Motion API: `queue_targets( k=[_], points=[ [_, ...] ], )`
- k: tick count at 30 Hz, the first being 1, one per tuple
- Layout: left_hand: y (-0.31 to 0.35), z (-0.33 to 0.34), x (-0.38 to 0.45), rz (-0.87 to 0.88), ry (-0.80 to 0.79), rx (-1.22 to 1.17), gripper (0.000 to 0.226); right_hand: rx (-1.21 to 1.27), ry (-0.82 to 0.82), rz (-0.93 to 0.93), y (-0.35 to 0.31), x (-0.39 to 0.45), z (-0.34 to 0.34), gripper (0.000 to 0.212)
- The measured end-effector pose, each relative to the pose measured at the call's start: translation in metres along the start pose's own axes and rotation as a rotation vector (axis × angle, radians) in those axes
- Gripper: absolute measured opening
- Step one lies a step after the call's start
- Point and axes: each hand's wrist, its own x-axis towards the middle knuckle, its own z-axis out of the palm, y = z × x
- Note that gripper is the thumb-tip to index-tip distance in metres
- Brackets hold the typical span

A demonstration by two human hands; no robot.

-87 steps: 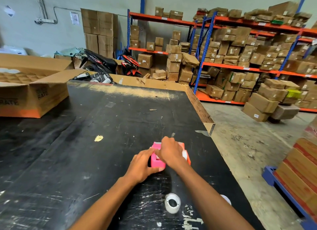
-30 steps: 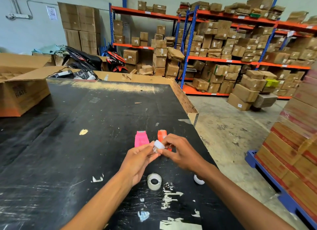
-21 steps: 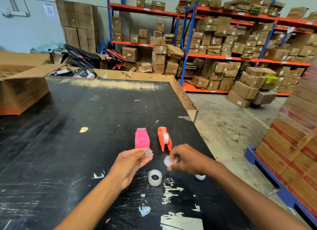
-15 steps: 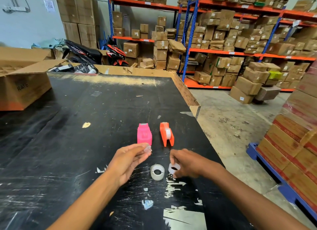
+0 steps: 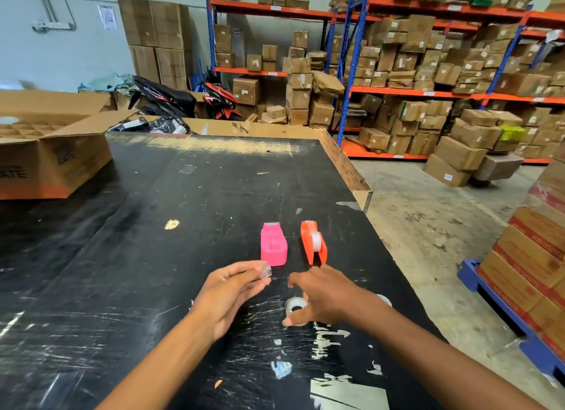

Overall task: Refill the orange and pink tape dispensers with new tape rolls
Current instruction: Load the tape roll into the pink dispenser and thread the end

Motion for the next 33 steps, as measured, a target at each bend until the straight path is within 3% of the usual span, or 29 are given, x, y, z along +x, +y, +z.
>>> queue_targets(
  k=[4, 8, 11, 14, 20, 25, 30, 33],
  points=[
    [0.003, -0.007, -0.002, 0.022, 0.015, 0.016, 0.015, 0.153, 0.038, 0.024, -0.001, 0.008, -0.003, 0.06],
    [0.008, -0.014, -0.002, 0.058, 0.044, 0.04, 0.018, 0.799, 0.203, -0.046, 0.003, 0.012, -0.017, 0.055],
    [0.01, -0.016, -0.003, 0.098, 0.024, 0.036, 0.02, 1.034, 0.253, -0.108, -0.001, 0.014, -0.027, 0.06],
    [0.013, -0.015, -0.004, 0.174, -0.02, 0.07, 0.035, 1.005, 0.292, -0.156, -0.007, 0.018, -0.027, 0.064],
    [0.023, -0.009, -0.004, 0.294, -0.041, 0.146, 0.032, 1.05, 0.373, -0.194, -0.007, 0.02, -0.029, 0.061],
    [0.026, 0.003, -0.003, 0.336, -0.006, 0.117, 0.017, 1.054, 0.495, -0.177, -0.012, 0.02, -0.026, 0.058],
    [0.036, 0.018, -0.009, 0.3, -0.031, 0.251, 0.033, 0.887, 0.6, -0.172, -0.011, 0.024, -0.024, 0.062],
    [0.038, 0.026, -0.007, 0.399, 0.109, 0.525, 0.017, 0.77, 0.628, -0.186, -0.012, 0.027, -0.024, 0.061]
  ],
)
